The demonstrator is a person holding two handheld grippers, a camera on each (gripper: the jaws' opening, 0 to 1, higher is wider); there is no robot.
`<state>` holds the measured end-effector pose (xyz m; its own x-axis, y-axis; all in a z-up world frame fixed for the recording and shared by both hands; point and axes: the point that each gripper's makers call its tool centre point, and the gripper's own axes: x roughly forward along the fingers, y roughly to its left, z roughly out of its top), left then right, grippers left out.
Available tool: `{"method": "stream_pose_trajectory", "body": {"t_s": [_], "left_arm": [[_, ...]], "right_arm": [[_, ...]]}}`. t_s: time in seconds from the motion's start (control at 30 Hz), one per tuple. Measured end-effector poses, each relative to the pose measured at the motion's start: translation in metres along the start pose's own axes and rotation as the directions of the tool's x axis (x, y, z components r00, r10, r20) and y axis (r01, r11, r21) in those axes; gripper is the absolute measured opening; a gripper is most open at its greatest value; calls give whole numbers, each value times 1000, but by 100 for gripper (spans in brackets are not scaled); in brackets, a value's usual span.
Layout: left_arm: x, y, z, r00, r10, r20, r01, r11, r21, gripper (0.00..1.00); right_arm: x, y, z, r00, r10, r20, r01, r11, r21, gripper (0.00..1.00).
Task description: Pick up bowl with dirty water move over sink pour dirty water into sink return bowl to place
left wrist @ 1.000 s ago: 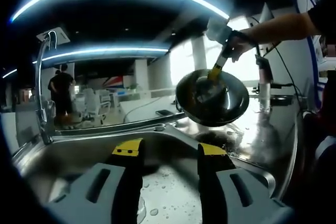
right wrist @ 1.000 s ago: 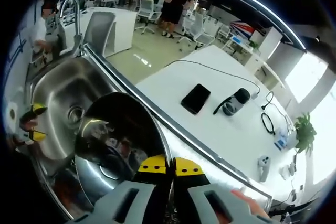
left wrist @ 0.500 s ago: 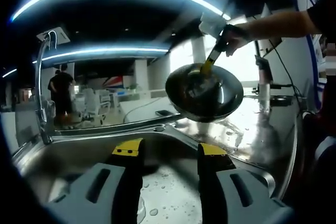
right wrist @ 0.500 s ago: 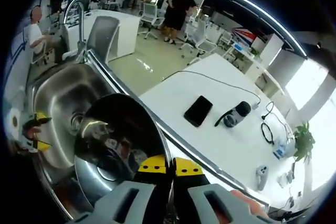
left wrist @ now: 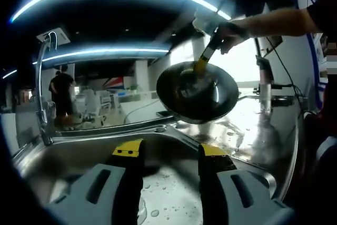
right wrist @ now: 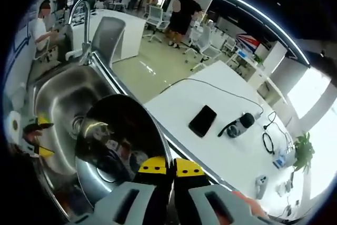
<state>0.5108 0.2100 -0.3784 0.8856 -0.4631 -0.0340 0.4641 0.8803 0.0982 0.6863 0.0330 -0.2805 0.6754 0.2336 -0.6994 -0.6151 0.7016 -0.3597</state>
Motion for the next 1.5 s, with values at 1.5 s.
{"method": "stream_pose_trajectory", "body": {"t_s": [1.5], "left_arm": [[-2, 4, 7, 999, 9, 32, -8, 999, -35, 41]], "right_arm": [[21, 49, 73, 995, 37, 97, -35, 999, -25, 0]]}}
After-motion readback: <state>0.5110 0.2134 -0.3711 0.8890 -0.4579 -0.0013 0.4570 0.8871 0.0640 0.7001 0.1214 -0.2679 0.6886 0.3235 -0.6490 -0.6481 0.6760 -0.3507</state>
